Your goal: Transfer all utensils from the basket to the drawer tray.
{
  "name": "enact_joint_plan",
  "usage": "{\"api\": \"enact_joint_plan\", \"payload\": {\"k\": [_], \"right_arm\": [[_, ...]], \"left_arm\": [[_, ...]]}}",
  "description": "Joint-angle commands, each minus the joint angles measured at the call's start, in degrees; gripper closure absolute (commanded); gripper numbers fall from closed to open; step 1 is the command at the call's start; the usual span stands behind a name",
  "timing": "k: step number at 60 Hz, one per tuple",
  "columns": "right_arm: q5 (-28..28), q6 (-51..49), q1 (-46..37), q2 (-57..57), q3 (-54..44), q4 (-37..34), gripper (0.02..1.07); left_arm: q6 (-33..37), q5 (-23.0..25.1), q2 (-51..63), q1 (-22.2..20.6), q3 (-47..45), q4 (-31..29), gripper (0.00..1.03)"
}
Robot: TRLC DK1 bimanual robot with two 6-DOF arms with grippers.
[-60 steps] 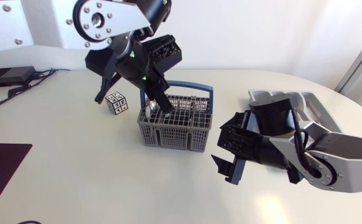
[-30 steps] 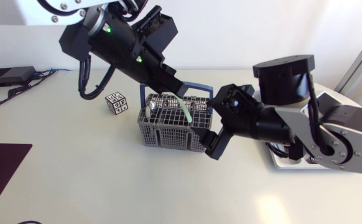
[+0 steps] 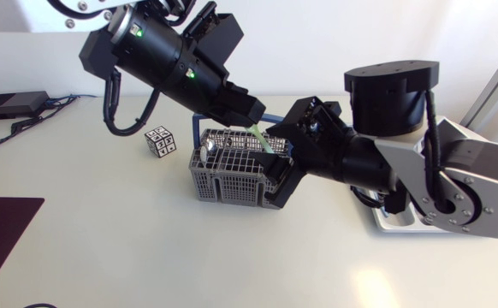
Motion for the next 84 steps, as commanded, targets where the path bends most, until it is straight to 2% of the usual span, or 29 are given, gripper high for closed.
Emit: {"api": "enact_joint_plan", "payload": {"k": [1,6,9,16,21,31,35,38,40,41,44,47,48,51,55,61,68,69,74,79,84], "right_arm": [[0.7,1.6,0.6,1.4,1.9,0.6,0.67],[1.3,1.5,0.8,1.8,2.1,0.6,0.83],[1.5,1.6,0.7,2.3,2.5,0.6,0.85],[0.6,1.5,0.6,2.9,3.0,-0.1,0.96],[-0.3,1.5,0.6,2.9,2.9,-0.2,1.01],[-1.1,1.6,0.5,3.0,2.8,-1.3,1.01],[-1.3,1.5,0.5,2.9,2.7,-1.5,1.01],[-1.7,1.6,0.5,2.9,2.7,-1.8,1.01],[-2.0,1.6,0.5,2.9,2.7,-2.3,1.01],[-2.5,1.6,0.5,2.9,2.7,-2.6,1.01],[-3.2,1.6,0.3,2.9,2.8,-3.2,1.01],[-3.9,1.6,0.2,2.9,2.8,-3.9,1.01],[-4.2,1.5,0.2,2.9,2.7,-4.3,1.01],[-5.3,1.5,-0.1,2.8,2.5,-5.2,1.01],[-6.3,0.9,-0.9,2.2,1.8,-5.9,1.01],[-11.0,-1.6,-3.7,0.9,0.6,-9.6,1.01],[-18.1,-6.3,-11.3,-0.5,-0.2,-14.6,1.01],[-20.6,-8.7,-14.4,-0.8,-0.3,-16.8,1.01],[-25.7,-15.6,-23.1,-2.0,-0.6,-21.4,1.01],[-32.4,-31.3,-35.4,-1.9,0.8,-33.5,1.01],[-33.8,-43.9,-43.6,0.1,2.0,-41.2,1.01]], "left_arm": [[-1.7,0.8,-1.4,0.6,0.2,0.5,1.0],[-1.7,1.5,-1.5,0.9,-0.3,0.6,1.0],[-1.8,2.0,-1.7,1.0,-0.5,0.6,1.0],[-2.2,3.4,-1.9,1.7,-0.5,0.6,1.0],[-2.2,4.5,-2.0,1.8,-0.8,0.7,1.0],[-2.2,4.7,-2.3,2.0,-0.9,1.0,0.99],[-2.2,4.8,-2.4,1.9,-1.0,1.0,0.93],[-2.2,4.8,-2.5,1.9,-1.0,1.1,0.84],[-2.2,4.9,-2.6,1.8,-0.9,1.3,0.75],[-2.2,5.0,-2.7,1.9,-0.6,1.4,0.65],[-2.2,5.0,-3.1,2.1,0.1,2.1,0.49],[-2.2,5.0,-3.5,2.3,0.5,3.4,0.39],[-2.2,5.0,-4.1,2.9,0.9,5.5,0.31],[-2.4,5.0,-4.2,3.3,2.5,7.0,0.2],[-2.3,4.9,-4.8,4.8,3.9,8.5,0.14],[-1.7,4.0,-5.2,7.2,4.8,10.5,0.1],[0.7,2.6,-5.5,9.9,3.8,11.2,0.09],[2.2,2.0,-5.6,10.4,3.0,11.2,0.09],[3.7,1.0,-6.7,12.6,0.2,12.5,0.09],[6.8,-0.3,-9.0,14.4,-4.6,14.8,0.09],[8.8,-1.5,-10.2,15.2,-8.0,16.8,0.09]]}}
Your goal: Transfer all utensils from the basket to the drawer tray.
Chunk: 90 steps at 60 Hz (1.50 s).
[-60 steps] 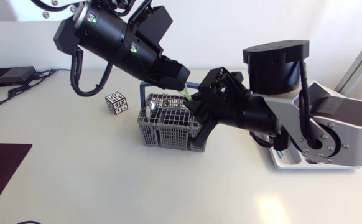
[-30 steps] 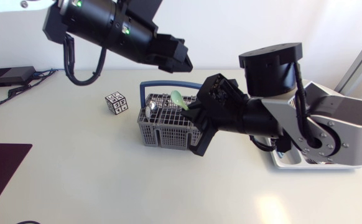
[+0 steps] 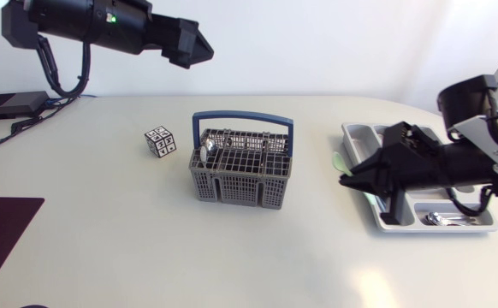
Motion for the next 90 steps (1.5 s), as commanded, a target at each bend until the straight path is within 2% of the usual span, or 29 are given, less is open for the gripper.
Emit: {"api": "enact_joint_plan", "payload": {"k": [1,11,15,33,40,54,55,58,60,65,70,77,83,90], "right_arm": [[-1.7,-15.6,-7.2,1.9,1.4,-5.7,1.01],[-1.4,-39.2,-22.9,11.5,6.3,-17.5,1.01],[-0.6,-46.1,-27.3,14.9,8.3,-20.1,1.01],[7.9,-58.6,-37.5,27.2,14.1,-15.8,1.01],[10.7,-61.0,-39.8,30.2,15.9,-12.9,0.87],[15.7,-63.2,-40.8,33.7,15.9,-6.4,0.86],[16.3,-63.4,-40.7,33.7,15.5,-5.5,0.83],[16.6,-63.3,-40.7,32.8,14.6,-3.4,0.63],[16.5,-63.1,-40.7,31.7,14.3,-3.3,0.54],[15.6,-62.2,-40.3,27.8,13.6,-3.9,0.52],[13.0,-57.7,-39.4,22.8,13.9,-6.3,0.37],[9.7,-53.7,-37.6,16.3,13.0,-9.9,0.34],[8.5,-46.9,-34.2,12.4,12.4,-11.8,0.19],[8.2,-34.4,-27.4,9.3,12.0,-12.4,0.17]], "left_arm": [[3.4,-1.1,-2.1,1.0,-4.1,1.5,0.09],[5.4,-1.2,-2.3,1.8,-8.1,2.1,0.09],[6.0,-1.2,-2.2,1.6,-9.0,2.1,0.09],[9.7,-4.0,-3.7,-0.3,-13.8,2.1,0.09],[10.7,-4.5,-4.5,-0.3,-15.2,2.0,0.09],[11.4,-5.2,-4.8,-0.3,-17.5,1.7,0.09],[11.4,-5.2,-4.9,-0.3,-17.7,1.7,0.09],[11.4,-5.1,-5.1,-0.2,-18.1,1.7,0.09],[11.5,-5.2,-5.2,-0.2,-18.4,1.6,0.09],[11.9,-5.2,-5.8,0.2,-19.1,1.4,0.09],[13.2,-5.2,-6.0,0.7,-19.9,1.3,0.09],[15.5,-5.1,-6.6,1.8,-21.0,1.4,0.09],[19.4,-5.0,-7.4,1.4,-23.2,1.7,0.09],[22.2,-5.0,-6.9,1.6,-25.6,3.8,0.09]]}}
